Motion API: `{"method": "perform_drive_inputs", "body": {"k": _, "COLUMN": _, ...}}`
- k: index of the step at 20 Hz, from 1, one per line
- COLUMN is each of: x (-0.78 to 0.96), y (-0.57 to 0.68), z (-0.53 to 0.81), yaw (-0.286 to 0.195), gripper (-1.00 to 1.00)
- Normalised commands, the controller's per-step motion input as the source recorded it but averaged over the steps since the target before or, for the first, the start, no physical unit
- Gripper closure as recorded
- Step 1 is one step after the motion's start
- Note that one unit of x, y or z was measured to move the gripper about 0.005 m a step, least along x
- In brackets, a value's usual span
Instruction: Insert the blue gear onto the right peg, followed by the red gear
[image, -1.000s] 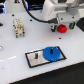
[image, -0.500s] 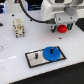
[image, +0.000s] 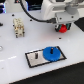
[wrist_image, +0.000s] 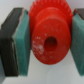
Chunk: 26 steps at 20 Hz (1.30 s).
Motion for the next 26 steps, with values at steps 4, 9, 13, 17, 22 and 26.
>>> {"method": "perform_drive_inputs", "body": {"k": 4, "x": 0.39, "y": -0.36, "z": 0.45, "yaw": 0.000, "gripper": 1.00}}
{"method": "perform_drive_inputs", "body": {"k": 9, "x": 0.45, "y": -0.44, "z": 0.39, "yaw": 0.000, "gripper": 1.00}}
{"method": "perform_drive_inputs", "body": {"k": 13, "x": 0.48, "y": -0.49, "z": 0.36, "yaw": 0.000, "gripper": 1.00}}
{"method": "perform_drive_inputs", "body": {"k": 17, "x": 0.49, "y": -0.39, "z": 0.32, "yaw": 0.000, "gripper": 1.00}}
{"method": "perform_drive_inputs", "body": {"k": 22, "x": 0.59, "y": -0.36, "z": 0.28, "yaw": 0.000, "gripper": 1.00}}
{"method": "perform_drive_inputs", "body": {"k": 26, "x": 0.70, "y": -0.36, "z": 0.27, "yaw": 0.000, "gripper": 1.00}}
